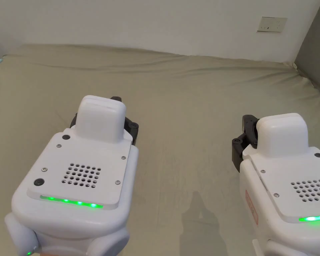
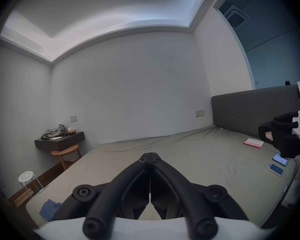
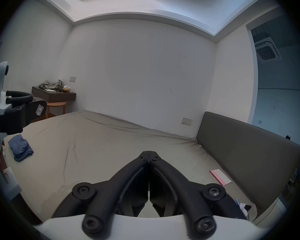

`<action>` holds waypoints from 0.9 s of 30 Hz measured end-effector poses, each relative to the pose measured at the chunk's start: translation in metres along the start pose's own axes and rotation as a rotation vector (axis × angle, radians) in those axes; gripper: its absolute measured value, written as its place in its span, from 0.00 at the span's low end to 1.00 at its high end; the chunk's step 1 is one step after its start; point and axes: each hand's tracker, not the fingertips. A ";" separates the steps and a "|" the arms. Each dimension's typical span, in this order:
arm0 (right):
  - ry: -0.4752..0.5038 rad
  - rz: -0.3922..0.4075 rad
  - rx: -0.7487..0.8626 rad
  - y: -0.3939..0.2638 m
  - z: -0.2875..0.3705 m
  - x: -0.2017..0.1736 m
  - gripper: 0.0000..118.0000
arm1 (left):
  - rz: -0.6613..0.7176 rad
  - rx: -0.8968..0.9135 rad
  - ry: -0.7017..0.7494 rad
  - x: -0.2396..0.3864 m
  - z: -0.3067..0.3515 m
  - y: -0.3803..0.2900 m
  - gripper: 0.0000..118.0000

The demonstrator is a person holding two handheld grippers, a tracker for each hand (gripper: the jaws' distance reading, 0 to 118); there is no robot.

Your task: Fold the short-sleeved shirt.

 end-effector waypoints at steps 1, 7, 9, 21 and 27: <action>-0.008 0.012 0.003 -0.001 0.000 -0.001 0.02 | -0.011 -0.005 0.010 -0.001 0.000 0.000 0.00; -0.002 0.016 0.012 0.002 -0.002 -0.005 0.02 | -0.028 0.006 0.033 -0.003 0.002 0.005 0.00; -0.002 0.020 0.019 0.003 -0.002 -0.007 0.02 | -0.024 0.008 0.036 -0.003 0.002 0.006 0.00; 0.011 0.021 0.022 0.004 -0.004 -0.012 0.02 | -0.022 0.000 0.037 -0.002 0.001 0.004 0.00; 0.021 0.000 0.026 0.004 -0.005 -0.010 0.02 | -0.014 -0.015 0.032 -0.003 0.000 0.002 0.00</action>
